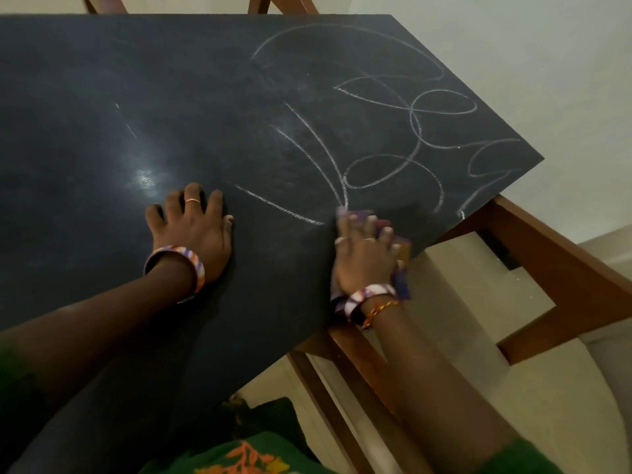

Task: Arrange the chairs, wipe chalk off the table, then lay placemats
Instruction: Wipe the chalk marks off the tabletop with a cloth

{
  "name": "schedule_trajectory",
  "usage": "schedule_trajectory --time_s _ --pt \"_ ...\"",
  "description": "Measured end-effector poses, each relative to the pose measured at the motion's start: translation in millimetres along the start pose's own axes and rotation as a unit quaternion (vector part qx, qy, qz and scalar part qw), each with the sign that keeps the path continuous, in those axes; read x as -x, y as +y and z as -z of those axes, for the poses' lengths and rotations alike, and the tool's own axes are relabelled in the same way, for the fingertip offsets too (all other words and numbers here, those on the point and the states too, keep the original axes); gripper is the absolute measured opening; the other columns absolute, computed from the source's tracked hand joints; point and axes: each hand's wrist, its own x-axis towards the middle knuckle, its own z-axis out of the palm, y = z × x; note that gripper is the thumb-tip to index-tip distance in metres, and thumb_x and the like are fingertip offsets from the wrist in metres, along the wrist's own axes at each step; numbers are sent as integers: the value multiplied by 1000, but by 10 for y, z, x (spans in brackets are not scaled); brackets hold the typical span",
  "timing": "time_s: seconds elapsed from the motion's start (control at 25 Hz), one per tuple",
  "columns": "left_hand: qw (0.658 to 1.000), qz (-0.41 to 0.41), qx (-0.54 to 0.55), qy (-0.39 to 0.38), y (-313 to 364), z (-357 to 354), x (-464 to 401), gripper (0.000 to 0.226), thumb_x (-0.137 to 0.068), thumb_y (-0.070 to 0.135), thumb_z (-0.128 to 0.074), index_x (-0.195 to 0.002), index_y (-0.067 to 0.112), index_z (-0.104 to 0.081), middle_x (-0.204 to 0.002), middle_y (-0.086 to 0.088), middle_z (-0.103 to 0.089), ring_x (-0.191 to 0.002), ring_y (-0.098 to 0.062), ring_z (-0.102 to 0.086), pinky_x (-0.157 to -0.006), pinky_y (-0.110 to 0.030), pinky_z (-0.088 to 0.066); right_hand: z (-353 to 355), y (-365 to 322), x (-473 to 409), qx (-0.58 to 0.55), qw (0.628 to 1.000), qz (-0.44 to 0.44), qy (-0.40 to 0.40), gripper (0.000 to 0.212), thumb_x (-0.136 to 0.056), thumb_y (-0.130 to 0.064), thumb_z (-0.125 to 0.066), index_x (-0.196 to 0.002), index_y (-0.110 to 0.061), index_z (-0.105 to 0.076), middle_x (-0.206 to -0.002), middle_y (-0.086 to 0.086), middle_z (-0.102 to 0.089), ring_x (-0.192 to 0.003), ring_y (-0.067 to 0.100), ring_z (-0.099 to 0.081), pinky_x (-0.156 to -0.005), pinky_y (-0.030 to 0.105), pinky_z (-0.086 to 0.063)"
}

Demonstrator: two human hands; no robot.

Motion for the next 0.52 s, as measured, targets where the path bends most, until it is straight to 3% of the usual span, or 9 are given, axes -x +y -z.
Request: schedule_trajectory --time_s 0.08,0.12,0.16,0.2,0.24,0.28,0.4,0.44,0.52 --pt "1000 1 4 1 2 12 -10 44 -92 41 -35 -129 16 -37 -133 -15 -33 -122 -36 -30 -98 -53 -25 30 -278 172 -188 973 88 -101 48 -101 -28 -30 -147 -37 -19 -157 3 -16 -145 29 -9 -115 44 -2" --pt "1000 1 8 5 1 14 -1 43 -92 40 -35 -127 16 -38 -132 -14 -34 -121 -36 -30 -97 -53 -25 130 -386 237 -377 908 100 -154 46 -98 -25 -36 -144 -30 -32 -152 1 -30 -143 22 -21 -116 36 -6" --pt "1000 0 11 9 3 11 11 41 -92 40 -35 -126 16 -39 -131 -14 -34 -121 -36 -31 -97 -52 -25 272 -433 287 -548 812 80 -186 41 -94 -23 -42 -135 -23 -46 -142 -2 -46 -134 14 -37 -116 31 -15" --pt "1000 0 12 10 6 10 18 41 -92 40 -35 -125 17 -40 -132 -14 -34 -121 -36 -30 -97 -52 -25 392 -407 302 -663 720 38 -200 33 -93 -21 -45 -124 -20 -55 -127 -5 -58 -122 10 -48 -112 30 -25" --pt "1000 1 12 9 7 12 19 41 -93 41 -35 -126 17 -39 -132 -14 -34 -122 -35 -30 -97 -51 -25 489 -339 281 -709 677 -4 -197 27 -94 -17 -46 -118 -17 -59 -118 -2 -62 -113 12 -54 -109 32 -31" --pt "1000 3 13 10 9 19 20 42 -93 40 -34 -127 17 -39 -133 -14 -34 -122 -35 -30 -97 -51 -25 564 -247 230 -703 689 -24 -175 26 -94 -12 -46 -116 -12 -61 -115 6 -64 -110 18 -57 -106 35 -37" --pt "1000 10 11 10 1 7 25 45 -93 41 -35 -130 17 -39 -134 -14 -35 -124 -35 -30 -98 -50 -25 618 100 36 -586 805 -60 -74 29 -90 -1 -51 -117 2 -61 -99 15 -66 -90 23 -61 -87 35 -47" --pt "1000 12 7 11 4 10 31 46 -93 41 -34 -131 17 -39 -135 -13 -35 -124 -35 -30 -99 -50 -25 604 184 -23 -575 812 -76 -69 28 -89 1 -50 -115 3 -62 -92 12 -66 -83 21 -61 -81 32 -48" --pt "1000 19 4 7 19 23 36 47 -93 42 -34 -133 19 -38 -137 -12 -35 -127 -34 -29 -100 -49 -24 553 317 -104 -610 779 -100 -104 28 -91 0 -46 -114 -2 -62 -89 8 -66 -81 19 -62 -78 31 -49"
